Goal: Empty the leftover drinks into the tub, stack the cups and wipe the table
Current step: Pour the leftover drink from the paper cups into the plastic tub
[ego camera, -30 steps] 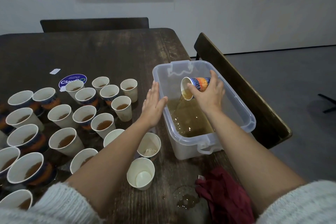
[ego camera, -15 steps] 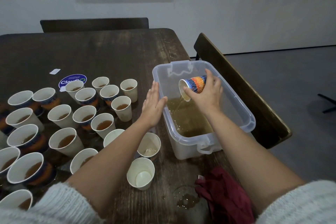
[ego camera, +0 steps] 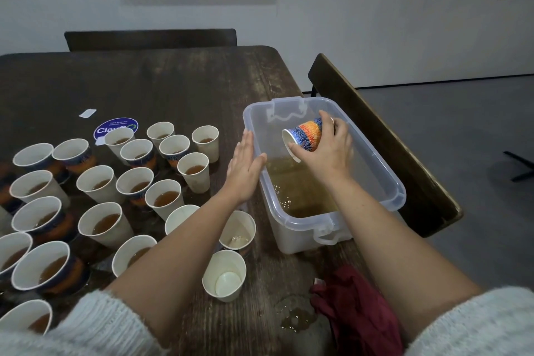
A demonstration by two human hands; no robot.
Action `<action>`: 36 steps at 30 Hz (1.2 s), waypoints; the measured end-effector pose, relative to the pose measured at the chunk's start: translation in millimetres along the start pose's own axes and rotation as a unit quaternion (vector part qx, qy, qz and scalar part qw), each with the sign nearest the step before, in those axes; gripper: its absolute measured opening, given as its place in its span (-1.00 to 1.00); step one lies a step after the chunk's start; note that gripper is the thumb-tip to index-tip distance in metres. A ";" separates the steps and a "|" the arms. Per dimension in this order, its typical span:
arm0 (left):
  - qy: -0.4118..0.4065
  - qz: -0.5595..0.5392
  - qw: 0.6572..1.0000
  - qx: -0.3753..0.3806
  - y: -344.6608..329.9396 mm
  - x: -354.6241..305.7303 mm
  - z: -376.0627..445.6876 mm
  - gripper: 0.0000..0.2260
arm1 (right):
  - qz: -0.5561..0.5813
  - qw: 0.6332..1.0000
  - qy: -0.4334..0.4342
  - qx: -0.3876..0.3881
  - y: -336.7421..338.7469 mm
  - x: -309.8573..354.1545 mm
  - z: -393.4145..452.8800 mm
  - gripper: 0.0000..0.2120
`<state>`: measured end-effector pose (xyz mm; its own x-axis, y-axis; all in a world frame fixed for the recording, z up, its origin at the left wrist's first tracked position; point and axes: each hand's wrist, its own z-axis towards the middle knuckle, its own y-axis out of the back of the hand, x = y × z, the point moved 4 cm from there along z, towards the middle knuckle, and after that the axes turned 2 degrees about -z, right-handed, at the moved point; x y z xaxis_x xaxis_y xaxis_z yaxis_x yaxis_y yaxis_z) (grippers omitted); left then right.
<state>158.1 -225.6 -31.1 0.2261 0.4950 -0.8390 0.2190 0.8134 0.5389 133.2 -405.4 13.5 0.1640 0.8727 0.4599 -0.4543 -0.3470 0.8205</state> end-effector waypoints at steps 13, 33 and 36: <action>-0.020 0.045 0.999 0.012 17.2 5.1 -9.6 -0.44 | 0.201 0.976 -0.048 0.068 -9.7 38.8 -9.3 -0.39; 0.113 0.243 0.959 0.093 146.8 110.4 -48.8 -0.14 | 0.252 0.890 -0.172 0.339 -109.8 140.5 -52.2 -0.44; 0.053 0.352 0.925 0.132 142.5 117.9 -48.8 -0.12 | 0.216 0.889 -0.192 0.355 -122.9 130.2 -57.0 -0.49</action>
<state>169.7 -36.4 -56.8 0.3089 0.9123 -0.2689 0.2801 0.1829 0.9424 160.5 -229.5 -46.8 0.4579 0.4701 0.7545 0.0967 -0.8700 0.4834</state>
